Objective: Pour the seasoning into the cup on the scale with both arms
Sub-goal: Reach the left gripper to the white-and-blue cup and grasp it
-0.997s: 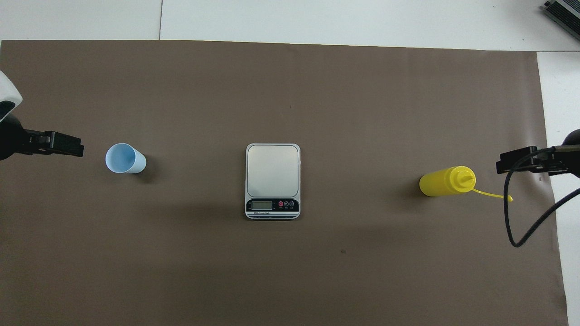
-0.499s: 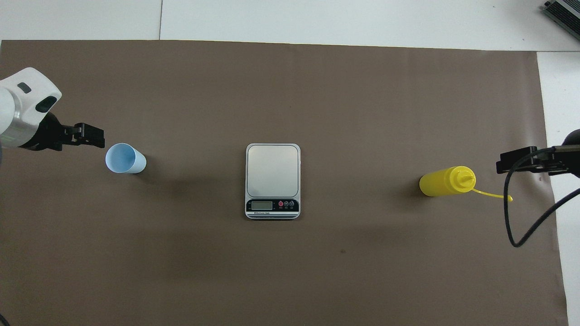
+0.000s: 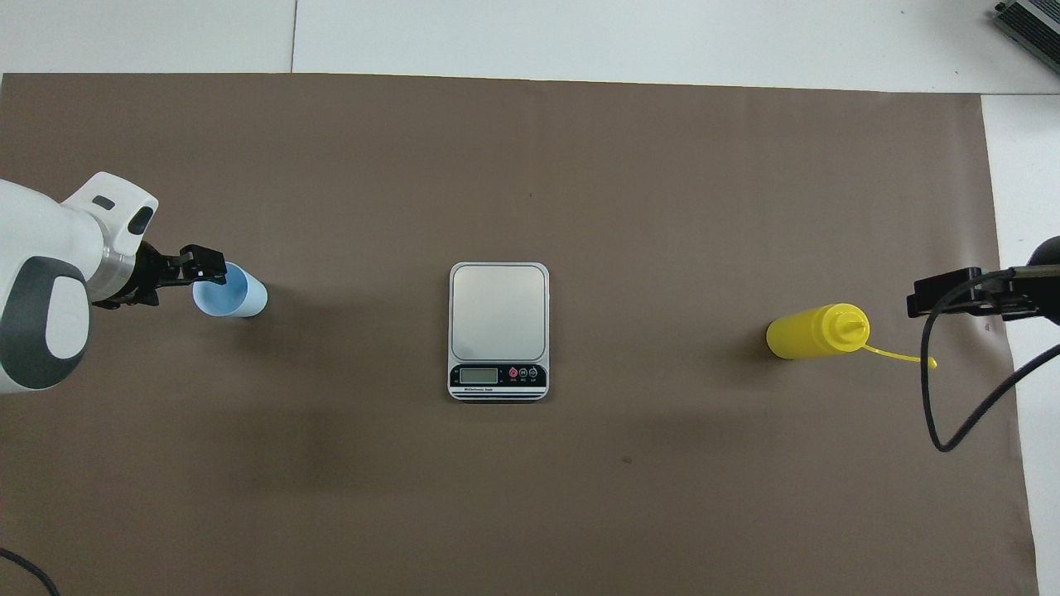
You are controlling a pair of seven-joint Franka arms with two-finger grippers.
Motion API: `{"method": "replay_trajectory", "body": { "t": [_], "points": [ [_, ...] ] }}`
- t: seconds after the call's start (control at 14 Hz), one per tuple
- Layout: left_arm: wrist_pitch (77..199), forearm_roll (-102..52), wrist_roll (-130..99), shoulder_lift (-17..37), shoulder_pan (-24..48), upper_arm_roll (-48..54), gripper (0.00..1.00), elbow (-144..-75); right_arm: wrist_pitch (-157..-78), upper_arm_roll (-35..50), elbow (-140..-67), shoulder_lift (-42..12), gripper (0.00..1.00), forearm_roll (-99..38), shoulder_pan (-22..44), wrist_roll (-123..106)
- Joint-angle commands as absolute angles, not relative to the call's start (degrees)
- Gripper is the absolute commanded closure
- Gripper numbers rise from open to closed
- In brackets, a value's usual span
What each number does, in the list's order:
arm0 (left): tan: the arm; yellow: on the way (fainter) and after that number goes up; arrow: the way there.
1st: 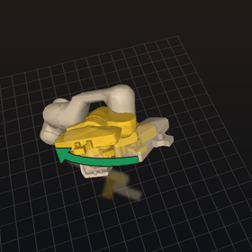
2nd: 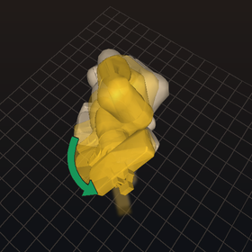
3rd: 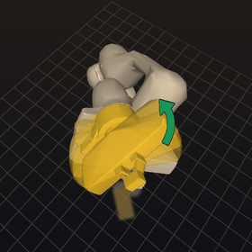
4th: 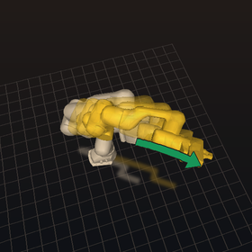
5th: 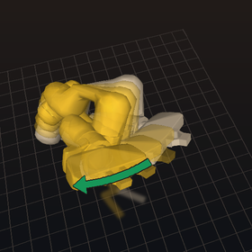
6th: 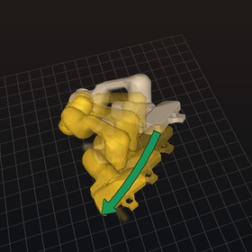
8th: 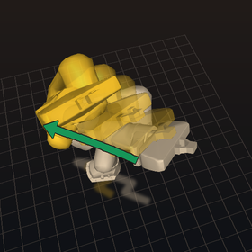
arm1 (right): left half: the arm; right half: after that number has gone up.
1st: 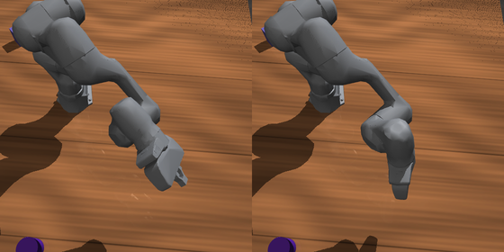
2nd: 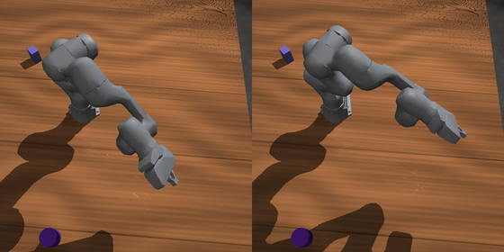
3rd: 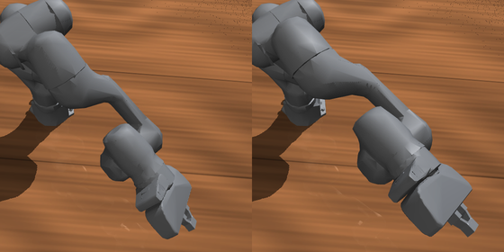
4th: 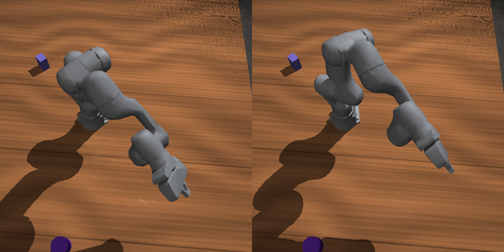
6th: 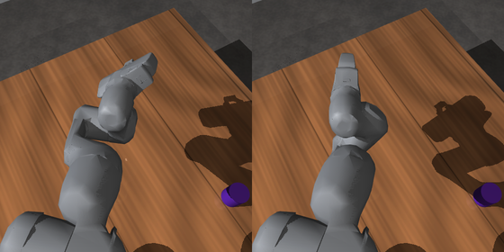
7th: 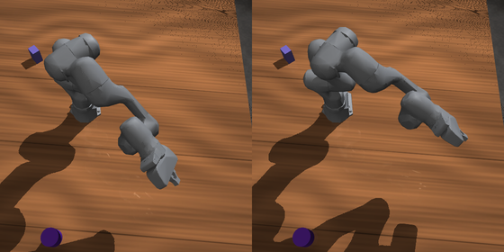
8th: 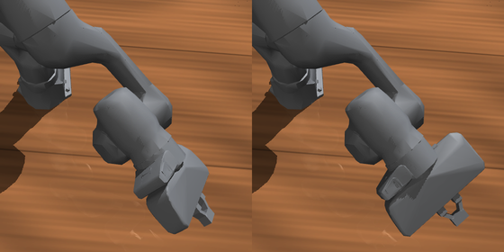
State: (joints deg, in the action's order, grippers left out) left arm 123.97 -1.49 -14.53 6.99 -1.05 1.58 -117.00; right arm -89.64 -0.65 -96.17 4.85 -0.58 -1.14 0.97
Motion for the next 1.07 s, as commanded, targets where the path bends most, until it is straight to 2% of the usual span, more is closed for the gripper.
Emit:
{"method": "replay_trajectory", "body": {
  "t": [0.0,0.43,0.5,0.64,0.71,1.0],
  "points": [
    [128.5,-2.1,-15.6,6.9,-1.8,2.0,0.00,-121.3,-89.1,0.3,-97.2,6.1,0.00,-1.1,-2.2,2.0],
    [131.6,-2.1,-15.3,7.4,-1.8,2.0,0.00,-123.7,-89.1,0.3,-97.2,6.1,0.00,-1.1,-2.2,1.9],
    [131.7,-2.1,-15.3,7.5,-1.8,2.1,0.17,-123.5,-89.1,0.3,-97.2,6.1,0.00,-1.1,-2.2,1.9],
    [131.6,-2.1,-15.6,7.5,-1.7,2.1,0.82,-123.5,-89.1,0.3,-97.2,6.1,0.00,-1.1,-2.2,1.9],
    [131.2,-2.1,-15.4,7.5,-1.8,2.1,1.00,-123.5,-89.1,0.3,-97.2,6.1,0.00,-1.1,-2.2,1.9],
    [127.5,-2.1,-15.0,8.6,-1.6,2.1,1.00,-119.4,-89.1,0.3,-97.2,6.1,0.00,-1.1,-2.2,1.9]
  ]
}}
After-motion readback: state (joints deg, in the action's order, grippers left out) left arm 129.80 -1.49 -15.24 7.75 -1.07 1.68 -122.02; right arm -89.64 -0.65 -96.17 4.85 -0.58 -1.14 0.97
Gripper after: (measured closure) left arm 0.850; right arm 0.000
